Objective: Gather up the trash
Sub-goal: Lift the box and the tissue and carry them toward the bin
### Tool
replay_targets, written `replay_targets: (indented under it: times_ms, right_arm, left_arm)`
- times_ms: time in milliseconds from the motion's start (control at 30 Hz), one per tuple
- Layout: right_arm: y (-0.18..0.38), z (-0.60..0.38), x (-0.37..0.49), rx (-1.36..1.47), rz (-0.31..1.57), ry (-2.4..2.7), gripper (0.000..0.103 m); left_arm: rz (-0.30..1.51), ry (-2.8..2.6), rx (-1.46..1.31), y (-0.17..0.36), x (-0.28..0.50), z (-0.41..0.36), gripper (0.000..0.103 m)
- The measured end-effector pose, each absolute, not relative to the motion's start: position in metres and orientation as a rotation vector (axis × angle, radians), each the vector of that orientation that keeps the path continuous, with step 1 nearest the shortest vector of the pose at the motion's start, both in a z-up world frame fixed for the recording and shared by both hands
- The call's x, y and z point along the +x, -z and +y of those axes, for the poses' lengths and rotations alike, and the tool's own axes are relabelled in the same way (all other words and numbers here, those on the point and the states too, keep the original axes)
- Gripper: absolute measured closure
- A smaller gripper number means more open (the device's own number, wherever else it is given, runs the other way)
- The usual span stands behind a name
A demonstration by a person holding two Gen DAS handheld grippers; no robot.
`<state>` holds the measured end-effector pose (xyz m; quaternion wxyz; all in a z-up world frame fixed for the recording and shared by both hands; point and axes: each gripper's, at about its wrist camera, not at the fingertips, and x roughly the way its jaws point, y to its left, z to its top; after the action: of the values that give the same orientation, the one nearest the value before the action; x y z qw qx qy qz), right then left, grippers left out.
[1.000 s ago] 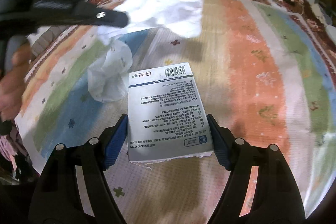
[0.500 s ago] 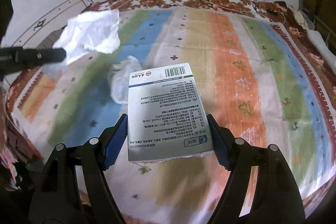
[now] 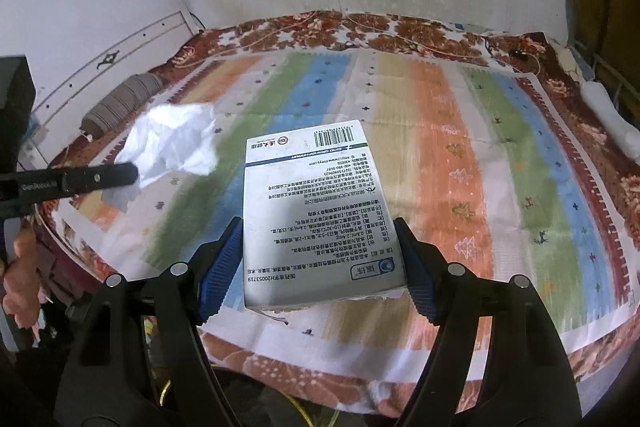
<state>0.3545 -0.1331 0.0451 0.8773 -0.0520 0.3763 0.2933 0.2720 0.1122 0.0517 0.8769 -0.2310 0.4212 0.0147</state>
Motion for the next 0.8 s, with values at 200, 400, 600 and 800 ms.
replay_targets:
  times_ms: [200,400,600,800]
  right_arm:
    - [-0.055,-0.142,0.339,-0.078,0.771,-0.619,0.034]
    - [-0.064,-0.148,0.316,-0.069,0.75,-0.633,0.034]
    - [-0.068,-0.156,0.29,-0.064,0.734,-0.654,0.034]
    - [-0.066,-0.171,0.264,-0.049,0.733,-0.673,0.034]
  left_arm:
    - [0.832,-0.011,-0.398,-0.067,0.245,0.09,0.099]
    - [0.804,-0.034,-0.366,-0.074,0.218,0.079,0.099]
    - [0.771,-0.015,-0.397,-0.081,0.194,0.072,0.099]
    - [0.776,-0.018,-0.428,-0.072,0.166,0.067,0.099]
